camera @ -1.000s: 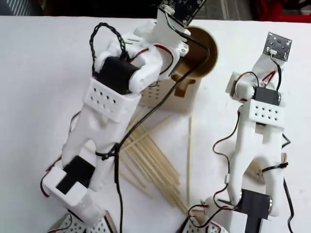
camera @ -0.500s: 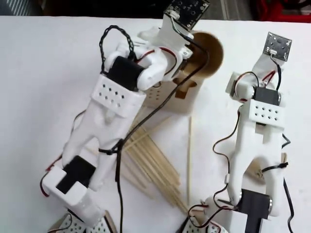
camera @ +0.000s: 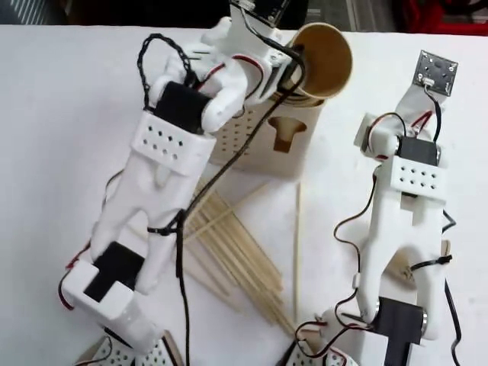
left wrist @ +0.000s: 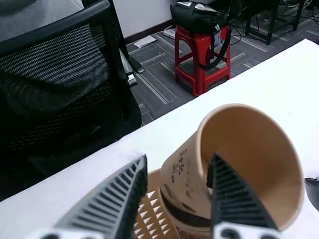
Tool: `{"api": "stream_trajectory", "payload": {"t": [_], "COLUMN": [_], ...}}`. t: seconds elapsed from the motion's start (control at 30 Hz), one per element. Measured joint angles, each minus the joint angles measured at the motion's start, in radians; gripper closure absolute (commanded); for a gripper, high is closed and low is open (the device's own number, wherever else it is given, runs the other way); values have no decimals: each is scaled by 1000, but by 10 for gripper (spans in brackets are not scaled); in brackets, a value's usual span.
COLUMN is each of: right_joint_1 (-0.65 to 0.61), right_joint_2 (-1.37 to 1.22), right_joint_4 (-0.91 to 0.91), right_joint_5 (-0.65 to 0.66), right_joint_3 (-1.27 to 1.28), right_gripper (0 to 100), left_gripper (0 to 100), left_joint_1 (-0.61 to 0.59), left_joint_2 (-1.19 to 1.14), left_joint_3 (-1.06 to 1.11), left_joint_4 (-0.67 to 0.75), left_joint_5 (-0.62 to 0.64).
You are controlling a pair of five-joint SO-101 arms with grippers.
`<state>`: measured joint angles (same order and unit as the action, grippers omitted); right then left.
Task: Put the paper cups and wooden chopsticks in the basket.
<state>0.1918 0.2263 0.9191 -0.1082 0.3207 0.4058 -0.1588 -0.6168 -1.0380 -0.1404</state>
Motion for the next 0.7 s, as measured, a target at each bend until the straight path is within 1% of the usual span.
{"api": "stream_trajectory", "payload": {"t": [0.23, 0.53, 0.7], "right_joint_1": [0, 0, 0], "right_joint_2": [0, 0, 0], "right_joint_4": [0, 0, 0], "right_joint_5": [0, 0, 0], "right_joint_3": [17, 15, 15], "right_gripper": [925, 925, 925], "left_gripper": [794, 794, 794], "left_joint_1": [-5, -86, -78], "left_joint_2": [-5, -146, -147], "left_joint_3": [0, 0, -5], "left_joint_4": [3, 71, 57], "left_joint_5": [2, 2, 2]}}
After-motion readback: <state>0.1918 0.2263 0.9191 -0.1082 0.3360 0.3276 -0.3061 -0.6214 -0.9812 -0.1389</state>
